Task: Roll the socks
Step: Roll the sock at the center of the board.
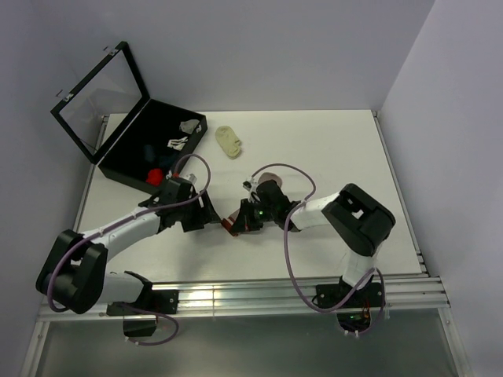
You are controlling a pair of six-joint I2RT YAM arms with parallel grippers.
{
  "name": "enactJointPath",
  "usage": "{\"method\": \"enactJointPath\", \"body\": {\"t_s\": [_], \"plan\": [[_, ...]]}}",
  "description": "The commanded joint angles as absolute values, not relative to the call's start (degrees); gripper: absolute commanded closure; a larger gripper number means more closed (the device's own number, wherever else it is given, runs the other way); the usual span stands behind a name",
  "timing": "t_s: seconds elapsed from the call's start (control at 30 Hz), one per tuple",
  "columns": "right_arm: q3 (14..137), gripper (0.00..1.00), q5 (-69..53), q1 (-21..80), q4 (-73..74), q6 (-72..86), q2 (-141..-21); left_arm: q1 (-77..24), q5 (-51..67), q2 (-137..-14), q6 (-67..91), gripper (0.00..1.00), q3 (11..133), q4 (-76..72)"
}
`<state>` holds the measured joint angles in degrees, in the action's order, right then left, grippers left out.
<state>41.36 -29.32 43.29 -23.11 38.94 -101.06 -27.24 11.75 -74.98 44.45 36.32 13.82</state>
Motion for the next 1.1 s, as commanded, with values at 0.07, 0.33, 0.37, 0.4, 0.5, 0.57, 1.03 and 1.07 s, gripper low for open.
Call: {"method": "enactJointPath", "body": {"t_s": [0.07,0.33,0.37,0.4,0.5,0.57,1.03,1.07], "plan": [[39.3,1.0,-37.9,41.0,-33.5,46.0,-105.9,-28.0,11.3,-77.1,45.4,0.35,35.4,10.3],[36.7,1.0,-41.6,37.2,-40.2,52.4,-110.8,-28.4,12.1,-79.0,43.9,0.58,34.6,9.7],[36.7,1.0,-41.7,37.1,-40.6,53.0,-111.2,-28.4,12.2,-79.4,43.9,0.59,34.6,9.4],[36.4,1.0,-41.7,36.9,-40.9,53.3,-111.4,-28.6,12.2,-80.0,43.9,0.6,34.8,9.4],[36.3,1.0,-42.3,36.3,-41.6,53.9,-112.2,-29.1,11.7,-81.8,44.2,0.62,35.2,9.1],[36.4,1.0,-42.3,36.1,-41.3,53.6,-112.3,-29.4,11.2,-83.2,44.4,0.63,35.3,9.0],[38.1,0.99,-42.6,36.1,-37.7,52.6,-112.1,-31.0,11.7,-88.5,45.0,0.6,38.1,6.5],[38.2,0.99,-42.5,36.1,-37.3,52.1,-112.1,-31.1,11.8,-88.8,45.0,0.6,38.2,6.5]]}}
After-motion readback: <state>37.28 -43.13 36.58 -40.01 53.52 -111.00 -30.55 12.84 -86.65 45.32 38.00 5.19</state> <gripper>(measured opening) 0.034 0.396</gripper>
